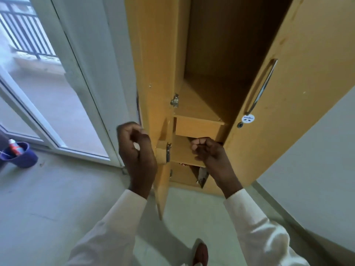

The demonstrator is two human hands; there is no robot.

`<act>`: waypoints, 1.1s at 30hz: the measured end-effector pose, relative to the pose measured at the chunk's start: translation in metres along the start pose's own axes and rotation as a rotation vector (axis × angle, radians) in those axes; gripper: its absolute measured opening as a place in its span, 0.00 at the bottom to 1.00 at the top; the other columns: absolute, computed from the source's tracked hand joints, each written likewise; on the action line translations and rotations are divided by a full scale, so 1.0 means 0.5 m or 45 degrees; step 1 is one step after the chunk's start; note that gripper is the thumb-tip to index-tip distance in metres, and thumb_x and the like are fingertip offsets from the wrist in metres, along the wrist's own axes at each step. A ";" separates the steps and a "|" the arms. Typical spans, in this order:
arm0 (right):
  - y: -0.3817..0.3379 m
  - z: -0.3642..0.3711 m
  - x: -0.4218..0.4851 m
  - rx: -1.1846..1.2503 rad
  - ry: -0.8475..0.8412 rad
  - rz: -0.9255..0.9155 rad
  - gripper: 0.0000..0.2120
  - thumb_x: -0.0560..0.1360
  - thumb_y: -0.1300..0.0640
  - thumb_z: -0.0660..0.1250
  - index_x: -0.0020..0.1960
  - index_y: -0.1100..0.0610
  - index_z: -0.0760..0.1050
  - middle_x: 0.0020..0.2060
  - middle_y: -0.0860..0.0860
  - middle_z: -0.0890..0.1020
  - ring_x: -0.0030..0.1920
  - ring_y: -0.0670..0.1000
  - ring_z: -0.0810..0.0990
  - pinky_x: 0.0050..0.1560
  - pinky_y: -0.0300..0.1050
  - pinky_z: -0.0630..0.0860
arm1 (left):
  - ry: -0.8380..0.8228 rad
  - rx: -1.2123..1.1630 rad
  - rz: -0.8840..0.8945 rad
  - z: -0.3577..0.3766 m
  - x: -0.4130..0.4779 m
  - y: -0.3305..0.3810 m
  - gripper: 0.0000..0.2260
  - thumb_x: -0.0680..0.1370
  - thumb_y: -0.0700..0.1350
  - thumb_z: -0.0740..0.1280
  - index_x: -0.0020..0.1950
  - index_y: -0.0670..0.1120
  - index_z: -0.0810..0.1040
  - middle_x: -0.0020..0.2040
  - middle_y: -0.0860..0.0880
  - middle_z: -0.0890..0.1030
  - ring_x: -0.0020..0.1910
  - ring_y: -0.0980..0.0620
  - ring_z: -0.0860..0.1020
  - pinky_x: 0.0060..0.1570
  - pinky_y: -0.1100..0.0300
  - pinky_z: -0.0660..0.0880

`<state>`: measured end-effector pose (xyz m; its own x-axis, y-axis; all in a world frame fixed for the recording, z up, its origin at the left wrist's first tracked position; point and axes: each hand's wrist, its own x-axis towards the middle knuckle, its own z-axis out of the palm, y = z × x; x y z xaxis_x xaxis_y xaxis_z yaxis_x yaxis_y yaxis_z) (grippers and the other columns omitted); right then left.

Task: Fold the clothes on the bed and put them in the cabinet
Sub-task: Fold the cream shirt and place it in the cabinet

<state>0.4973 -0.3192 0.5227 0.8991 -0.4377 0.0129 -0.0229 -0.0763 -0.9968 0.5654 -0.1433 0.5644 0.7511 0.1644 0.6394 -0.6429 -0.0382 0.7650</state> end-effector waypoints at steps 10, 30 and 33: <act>-0.038 0.093 -0.007 -0.277 -0.165 -0.256 0.07 0.76 0.56 0.72 0.53 0.55 0.80 0.44 0.46 0.84 0.46 0.47 0.82 0.48 0.53 0.82 | -0.390 -0.190 -0.641 0.003 0.084 -0.026 0.12 0.85 0.52 0.51 0.54 0.59 0.74 0.48 0.60 0.80 0.47 0.65 0.79 0.47 0.67 0.75; -0.038 -0.182 0.102 -0.696 0.422 -0.644 0.12 0.78 0.44 0.66 0.51 0.53 0.75 0.42 0.46 0.81 0.42 0.46 0.80 0.39 0.45 0.78 | -1.144 -0.331 -0.741 0.297 0.012 -0.017 0.13 0.81 0.55 0.60 0.51 0.47 0.79 0.49 0.47 0.83 0.54 0.48 0.80 0.63 0.44 0.74; -0.042 -0.256 0.141 -0.625 0.434 -0.626 0.13 0.78 0.47 0.67 0.55 0.54 0.78 0.44 0.46 0.81 0.44 0.47 0.81 0.43 0.42 0.78 | -1.204 -0.322 -0.765 0.366 0.016 -0.015 0.14 0.80 0.57 0.62 0.49 0.49 0.80 0.47 0.49 0.83 0.52 0.49 0.81 0.61 0.46 0.75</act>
<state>0.5051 -0.4633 0.5548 0.6737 -0.4958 0.5480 0.0816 -0.6871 -0.7220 0.6039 -0.3220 0.5778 0.6905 -0.7208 0.0601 -0.0740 0.0123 0.9972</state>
